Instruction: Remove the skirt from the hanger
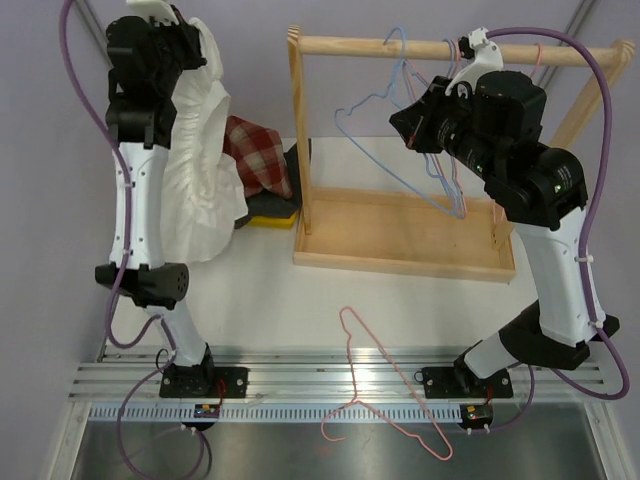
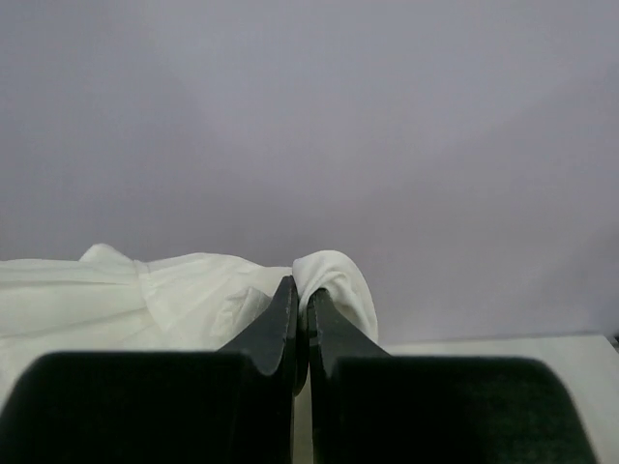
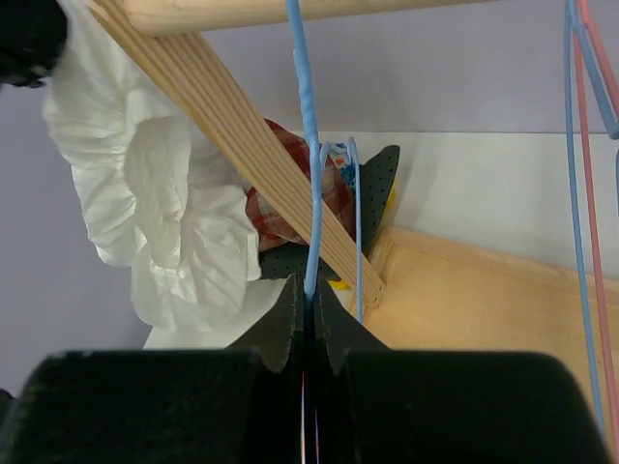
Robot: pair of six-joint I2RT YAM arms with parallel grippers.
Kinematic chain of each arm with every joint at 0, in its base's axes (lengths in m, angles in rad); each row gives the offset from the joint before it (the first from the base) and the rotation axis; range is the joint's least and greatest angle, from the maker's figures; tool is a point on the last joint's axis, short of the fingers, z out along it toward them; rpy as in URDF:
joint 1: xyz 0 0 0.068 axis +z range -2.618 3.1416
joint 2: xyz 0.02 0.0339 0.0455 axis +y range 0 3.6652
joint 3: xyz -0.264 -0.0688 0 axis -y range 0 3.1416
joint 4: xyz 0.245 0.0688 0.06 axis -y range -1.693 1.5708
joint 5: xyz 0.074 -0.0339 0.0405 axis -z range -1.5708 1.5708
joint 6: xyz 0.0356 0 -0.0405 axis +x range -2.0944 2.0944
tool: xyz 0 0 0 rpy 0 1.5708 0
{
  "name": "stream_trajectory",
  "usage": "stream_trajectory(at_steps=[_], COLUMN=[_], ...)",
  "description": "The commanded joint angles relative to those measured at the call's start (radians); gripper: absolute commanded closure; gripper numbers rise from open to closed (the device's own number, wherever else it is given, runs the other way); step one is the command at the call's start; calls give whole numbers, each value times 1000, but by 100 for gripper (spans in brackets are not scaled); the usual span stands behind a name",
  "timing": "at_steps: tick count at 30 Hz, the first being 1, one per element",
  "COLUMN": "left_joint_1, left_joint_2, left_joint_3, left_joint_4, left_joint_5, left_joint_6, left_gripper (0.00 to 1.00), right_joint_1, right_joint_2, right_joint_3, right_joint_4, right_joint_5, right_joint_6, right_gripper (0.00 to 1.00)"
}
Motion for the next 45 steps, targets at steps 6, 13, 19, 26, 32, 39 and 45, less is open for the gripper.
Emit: stream_trajectory(at_steps=[6, 13, 19, 26, 32, 39, 45], left_joint_1=[43, 22, 19, 17, 15, 12, -6], left_joint_2=[412, 656, 609, 369, 184, -82, -336], left_joint_3=[33, -30, -286, -381, -306, -436, -623], left_joint_4=[102, 6, 41, 44, -14, 24, 19], left_joint_5=[327, 401, 385, 263, 230, 215, 200], left_joint_6=[-237, -267, -289, -218, -177, -134, -105], left_gripper=[100, 100, 46, 1, 1, 1, 1], right_joint_1=[-2, -2, -2, -4, -2, -2, -2], right_joint_2=[3, 22, 52, 36, 13, -67, -253], right_joint_3=[5, -4, 2, -58, -78, -90, -232], right_joint_4=[105, 128, 125, 128, 108, 88, 127], right_joint_5=[62, 63, 52, 54, 72, 138, 11], right_joint_6=[-46, -43, -30, -20, -21, -49, -114], right_gripper=[100, 100, 100, 100, 74, 1, 0])
